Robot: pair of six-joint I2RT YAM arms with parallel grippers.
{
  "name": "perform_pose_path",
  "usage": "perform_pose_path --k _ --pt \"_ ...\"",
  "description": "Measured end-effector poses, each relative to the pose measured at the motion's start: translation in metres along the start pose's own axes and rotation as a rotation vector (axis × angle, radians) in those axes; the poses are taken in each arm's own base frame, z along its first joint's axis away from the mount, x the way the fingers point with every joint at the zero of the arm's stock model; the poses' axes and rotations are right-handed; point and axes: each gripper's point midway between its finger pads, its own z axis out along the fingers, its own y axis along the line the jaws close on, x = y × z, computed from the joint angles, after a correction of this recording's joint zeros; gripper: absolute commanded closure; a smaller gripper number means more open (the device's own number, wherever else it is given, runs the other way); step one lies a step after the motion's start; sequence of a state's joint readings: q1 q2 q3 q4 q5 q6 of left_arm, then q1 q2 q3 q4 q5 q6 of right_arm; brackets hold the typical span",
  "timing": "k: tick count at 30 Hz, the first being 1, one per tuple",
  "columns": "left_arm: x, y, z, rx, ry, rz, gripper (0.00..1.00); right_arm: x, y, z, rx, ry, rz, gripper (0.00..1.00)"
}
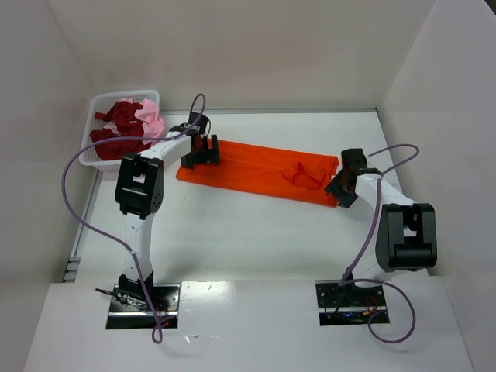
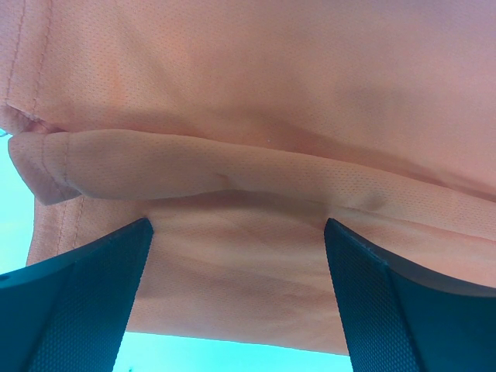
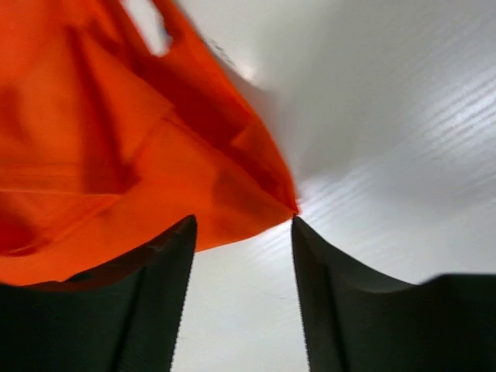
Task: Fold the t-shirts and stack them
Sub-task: Fold the other side of the tshirt into a rectangle
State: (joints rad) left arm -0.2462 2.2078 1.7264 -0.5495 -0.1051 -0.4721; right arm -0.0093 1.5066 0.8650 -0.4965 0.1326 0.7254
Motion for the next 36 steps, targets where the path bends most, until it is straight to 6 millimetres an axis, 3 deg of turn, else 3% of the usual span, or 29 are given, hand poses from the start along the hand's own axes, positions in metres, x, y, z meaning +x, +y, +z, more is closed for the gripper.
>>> perform_pose_path --k 3,9,12,15,21,24,36 --pt "0.0 0.0 0.0 0.001 0.0 0.002 0.0 -0.021 0.021 -0.015 -0.069 -0.048 0.005 0.37" --pt "0.0 0.0 0.0 0.002 0.0 0.003 0.0 -0.071 0.075 -0.065 -0.275 -0.177 0.017 0.37" --pt "0.0 -0.001 0.0 0.004 0.001 0.003 0.0 -0.077 0.091 -0.073 -0.338 -0.195 0.01 0.4" --pt "0.0 -0.001 0.0 0.005 0.002 0.003 0.0 -0.065 0.1 -0.063 -0.34 -0.164 -0.019 0.41" --pt "0.0 -0.001 0.0 0.007 0.002 0.003 0.0 -0.023 0.108 -0.022 -0.277 -0.044 -0.095 0.43" --pt "0.0 -0.001 0.0 0.008 0.002 0.003 0.0 -0.02 0.103 -0.012 -0.246 -0.035 -0.096 0.43" --pt "0.0 -0.001 0.0 0.008 0.002 0.005 0.0 -0.025 0.097 -0.003 -0.2 -0.062 -0.096 0.44"
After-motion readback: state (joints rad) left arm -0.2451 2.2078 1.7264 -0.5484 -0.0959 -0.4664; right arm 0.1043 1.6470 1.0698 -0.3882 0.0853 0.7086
